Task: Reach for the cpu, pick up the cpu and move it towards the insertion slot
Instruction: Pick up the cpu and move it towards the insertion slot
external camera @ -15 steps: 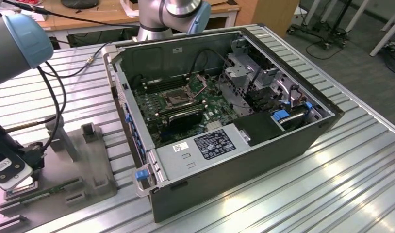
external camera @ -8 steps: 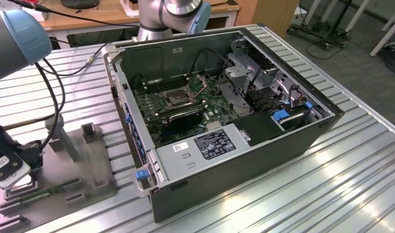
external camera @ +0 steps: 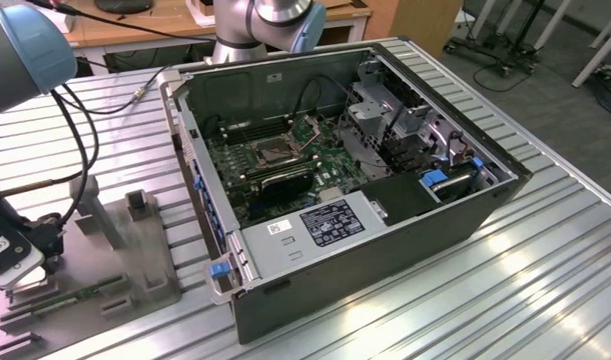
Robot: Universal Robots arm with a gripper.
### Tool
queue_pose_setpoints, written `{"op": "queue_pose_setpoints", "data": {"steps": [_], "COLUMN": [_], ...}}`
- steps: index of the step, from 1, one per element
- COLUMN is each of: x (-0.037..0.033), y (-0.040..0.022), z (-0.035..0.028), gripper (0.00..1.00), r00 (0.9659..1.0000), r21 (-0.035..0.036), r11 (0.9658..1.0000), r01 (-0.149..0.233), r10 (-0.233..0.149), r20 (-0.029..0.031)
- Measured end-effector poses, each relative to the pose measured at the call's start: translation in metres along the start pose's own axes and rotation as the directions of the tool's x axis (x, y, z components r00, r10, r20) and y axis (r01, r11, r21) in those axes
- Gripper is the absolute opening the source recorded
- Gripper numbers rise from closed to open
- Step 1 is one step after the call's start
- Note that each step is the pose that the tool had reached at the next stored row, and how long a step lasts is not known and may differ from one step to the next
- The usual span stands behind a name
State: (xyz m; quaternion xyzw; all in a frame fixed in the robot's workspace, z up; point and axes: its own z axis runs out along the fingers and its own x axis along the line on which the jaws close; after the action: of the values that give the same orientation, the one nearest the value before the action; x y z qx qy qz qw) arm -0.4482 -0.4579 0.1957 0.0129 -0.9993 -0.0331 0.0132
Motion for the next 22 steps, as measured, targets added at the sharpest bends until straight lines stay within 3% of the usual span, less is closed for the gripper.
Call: {"op": "queue_pose_setpoints", "data": {"steps": [22], "x": [0.0003], "y": [0.0006], "z": [-0.0085], "gripper": [0.55], "r00": [1.0], "r21": [0.0], "r11": [1.0], "r01": [0.0], "r10": [0.0], "r20": [0.0001]}}
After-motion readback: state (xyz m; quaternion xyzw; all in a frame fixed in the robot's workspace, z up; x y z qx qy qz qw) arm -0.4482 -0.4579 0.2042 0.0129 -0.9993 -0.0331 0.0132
